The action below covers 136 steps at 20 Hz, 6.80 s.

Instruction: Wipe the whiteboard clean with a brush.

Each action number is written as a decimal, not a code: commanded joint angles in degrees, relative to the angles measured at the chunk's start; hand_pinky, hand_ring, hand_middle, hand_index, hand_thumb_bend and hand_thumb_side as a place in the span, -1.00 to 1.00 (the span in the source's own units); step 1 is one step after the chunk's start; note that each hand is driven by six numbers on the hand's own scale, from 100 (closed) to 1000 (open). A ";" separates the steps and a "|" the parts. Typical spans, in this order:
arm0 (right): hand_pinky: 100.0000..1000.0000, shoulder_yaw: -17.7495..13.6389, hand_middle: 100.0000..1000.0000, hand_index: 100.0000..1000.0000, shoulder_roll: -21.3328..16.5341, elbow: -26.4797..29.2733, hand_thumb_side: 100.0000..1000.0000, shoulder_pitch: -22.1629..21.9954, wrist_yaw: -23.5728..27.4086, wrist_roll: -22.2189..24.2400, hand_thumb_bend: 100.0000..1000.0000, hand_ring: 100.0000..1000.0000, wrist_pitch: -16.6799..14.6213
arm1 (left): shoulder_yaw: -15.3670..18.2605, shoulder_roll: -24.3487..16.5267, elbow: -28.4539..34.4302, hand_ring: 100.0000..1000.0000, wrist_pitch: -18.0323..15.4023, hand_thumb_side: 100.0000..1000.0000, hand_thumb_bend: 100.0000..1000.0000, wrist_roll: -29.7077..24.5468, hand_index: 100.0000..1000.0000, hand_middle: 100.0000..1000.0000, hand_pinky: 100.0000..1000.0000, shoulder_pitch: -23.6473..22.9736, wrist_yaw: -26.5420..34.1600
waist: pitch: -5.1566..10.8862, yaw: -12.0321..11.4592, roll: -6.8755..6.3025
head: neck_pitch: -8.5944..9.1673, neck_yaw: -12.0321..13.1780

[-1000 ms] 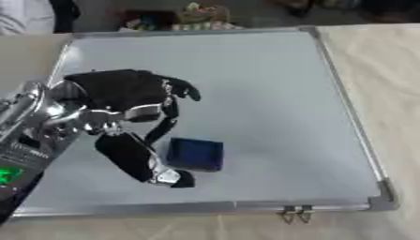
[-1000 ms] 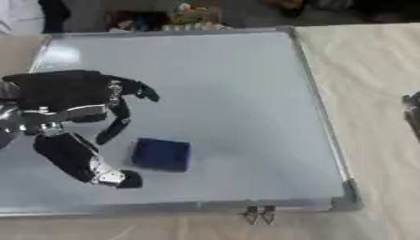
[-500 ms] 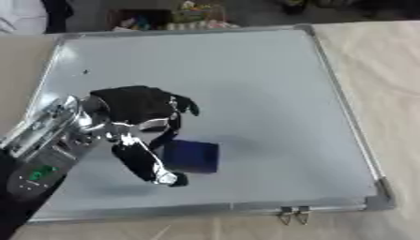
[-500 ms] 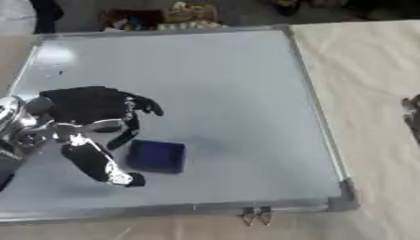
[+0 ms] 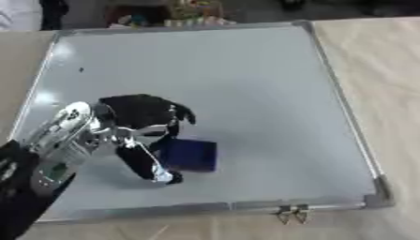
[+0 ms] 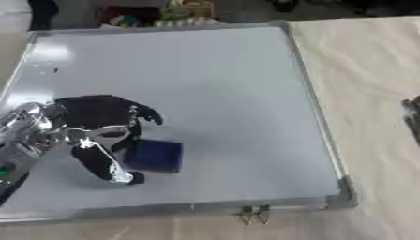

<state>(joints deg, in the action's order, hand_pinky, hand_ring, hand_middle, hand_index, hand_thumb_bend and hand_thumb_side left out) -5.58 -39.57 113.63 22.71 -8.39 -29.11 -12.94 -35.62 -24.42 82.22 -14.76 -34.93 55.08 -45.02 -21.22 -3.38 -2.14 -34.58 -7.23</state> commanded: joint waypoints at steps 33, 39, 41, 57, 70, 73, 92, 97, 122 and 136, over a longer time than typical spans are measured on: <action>0.63 -0.29 0.62 0.75 -0.64 0.96 1.00 0.31 0.48 0.34 -1.00 0.59 0.22 | -0.21 2.08 5.54 0.68 1.13 -0.04 0.04 -7.94 -0.83 0.60 0.34 4.30 -5.00 | 0.97 -0.61 0.25 | 1.28 0.35; 0.63 -0.28 0.62 0.75 -0.50 0.96 1.00 0.43 0.56 0.38 -1.00 0.59 0.20 | -0.21 3.73 2.64 0.63 0.86 -0.04 -0.04 -6.45 -0.83 0.55 0.30 4.40 -5.70 | 0.82 -0.25 0.19 | 1.48 0.42; 0.63 -0.28 0.62 0.75 -0.47 0.96 1.00 0.47 0.57 0.37 -1.00 0.59 0.17 | -0.16 4.19 1.75 0.61 0.98 -0.05 -0.06 -5.96 -0.84 0.53 0.28 4.34 -5.88 | 0.75 -0.08 0.17 | 1.51 0.43; 0.63 -0.34 0.62 0.75 -0.36 0.96 1.00 0.51 0.72 0.47 -1.00 0.59 0.09 | -0.36 5.73 -1.92 0.40 0.73 -0.19 -0.17 -0.51 -0.86 0.26 0.11 3.79 -7.73 | 0.51 0.51 0.03 | 1.59 0.37; 0.63 -0.42 0.62 0.75 -0.31 0.96 1.00 0.30 0.85 0.39 -1.00 0.59 0.05 | -0.85 5.83 -1.73 0.25 0.52 -0.38 -0.26 0.31 -0.87 0.24 -0.04 3.36 -5.45 | 0.65 0.47 0.10 | 1.50 0.31; 0.63 -0.40 0.62 0.75 -0.32 0.96 1.00 0.28 0.89 0.42 -1.00 0.59 0.02 | -0.85 5.81 -1.70 0.22 1.34 -0.42 -0.32 0.34 -0.88 0.26 -0.08 3.31 -4.87 | 0.67 0.40 0.11 | 1.45 0.22; 0.63 -0.30 0.61 0.75 -0.42 0.96 1.00 0.27 1.12 0.63 -1.00 0.59 -0.17 | -0.79 5.46 -1.20 -0.07 4.55 -0.36 -0.53 2.06 -0.88 -0.09 -0.32 2.99 -5.59 | 0.83 -0.45 0.59 | 1.51 0.37; 0.63 -0.31 0.61 0.75 -0.47 0.96 1.00 0.16 1.16 0.68 -1.00 0.59 -0.22 | -0.13 5.01 -0.29 -0.09 5.34 -0.38 -0.53 2.81 -0.88 -0.12 -0.34 2.85 -5.76 | 1.07 -0.60 0.68 | 1.54 0.43; 0.64 -0.60 0.61 0.74 -0.45 0.96 1.00 -0.42 1.08 0.19 -1.00 0.59 -0.29 | 6.54 1.25 0.36 -0.21 12.12 -0.38 -0.78 5.13 -0.88 -0.25 -0.49 0.40 -5.57 | 1.34 -0.46 0.80 | 2.26 0.27; 0.64 -0.61 0.61 0.74 -0.51 0.96 1.00 -0.33 0.86 -0.08 -1.00 0.59 -0.29 | 14.80 -2.40 -8.50 -0.22 17.05 -0.38 -0.79 3.95 -0.87 -0.26 -0.49 3.06 -5.84 | 0.67 -0.41 0.97 | 1.89 0.50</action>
<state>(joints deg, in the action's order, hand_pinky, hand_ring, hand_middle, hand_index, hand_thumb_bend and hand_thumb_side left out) -5.60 -39.04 113.63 21.86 -7.45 -28.94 -13.22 -22.16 -25.11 74.14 1.97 -31.04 56.87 -50.52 -21.62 -3.88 -1.30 -32.90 -6.89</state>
